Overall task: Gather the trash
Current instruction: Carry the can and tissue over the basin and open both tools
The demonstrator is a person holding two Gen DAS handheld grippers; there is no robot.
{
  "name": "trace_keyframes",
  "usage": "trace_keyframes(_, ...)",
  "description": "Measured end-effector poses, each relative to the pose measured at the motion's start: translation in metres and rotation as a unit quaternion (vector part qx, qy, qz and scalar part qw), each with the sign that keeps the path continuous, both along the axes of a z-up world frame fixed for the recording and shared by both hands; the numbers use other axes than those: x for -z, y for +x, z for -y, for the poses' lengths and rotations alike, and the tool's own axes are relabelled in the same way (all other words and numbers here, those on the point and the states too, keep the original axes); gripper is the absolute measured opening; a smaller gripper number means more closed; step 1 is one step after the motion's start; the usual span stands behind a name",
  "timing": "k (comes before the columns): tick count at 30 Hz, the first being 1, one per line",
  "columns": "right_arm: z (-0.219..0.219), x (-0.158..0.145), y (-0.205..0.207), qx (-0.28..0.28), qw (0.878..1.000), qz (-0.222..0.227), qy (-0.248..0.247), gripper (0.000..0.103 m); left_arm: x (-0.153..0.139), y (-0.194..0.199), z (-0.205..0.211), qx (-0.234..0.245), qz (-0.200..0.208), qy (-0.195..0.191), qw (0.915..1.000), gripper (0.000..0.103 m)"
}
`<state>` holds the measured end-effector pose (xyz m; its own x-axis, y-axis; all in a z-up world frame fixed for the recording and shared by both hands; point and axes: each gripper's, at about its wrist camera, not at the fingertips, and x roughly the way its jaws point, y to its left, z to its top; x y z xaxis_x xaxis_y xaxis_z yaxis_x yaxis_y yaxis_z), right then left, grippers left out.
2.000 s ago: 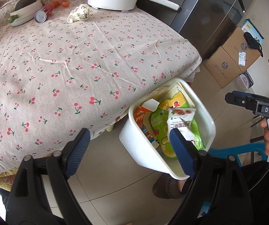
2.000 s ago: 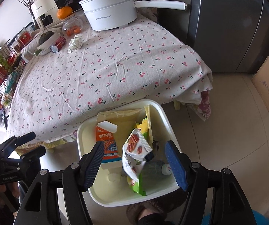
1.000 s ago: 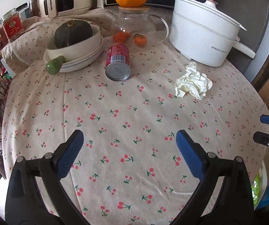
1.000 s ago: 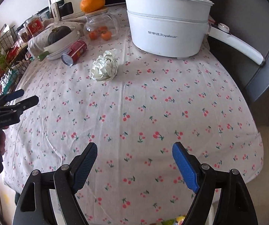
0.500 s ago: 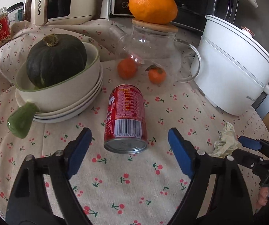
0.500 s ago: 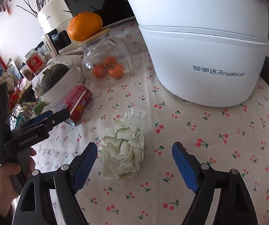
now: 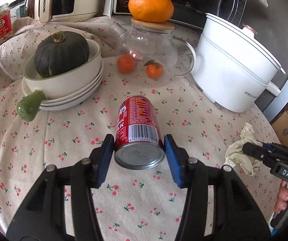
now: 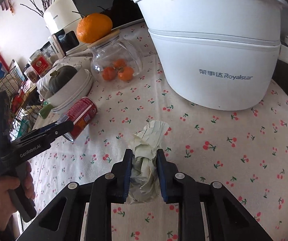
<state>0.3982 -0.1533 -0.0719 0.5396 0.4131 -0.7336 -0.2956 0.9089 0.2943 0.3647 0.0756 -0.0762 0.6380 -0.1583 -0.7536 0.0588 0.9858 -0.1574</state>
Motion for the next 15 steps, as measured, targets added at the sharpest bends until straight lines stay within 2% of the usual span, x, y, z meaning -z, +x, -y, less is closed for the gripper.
trace_keyframes(7, 0.041, -0.033, -0.065, 0.024, 1.0, 0.006, -0.013, 0.024, -0.021, -0.065, 0.014, 0.026, -0.008, -0.006, 0.9996, 0.053)
trace_keyframes(15, 0.086, -0.052, -0.148, 0.045, 0.999, 0.008, -0.025, 0.024, -0.034, -0.139, 0.036, 0.039, -0.016, -0.018, 0.999, 0.053)
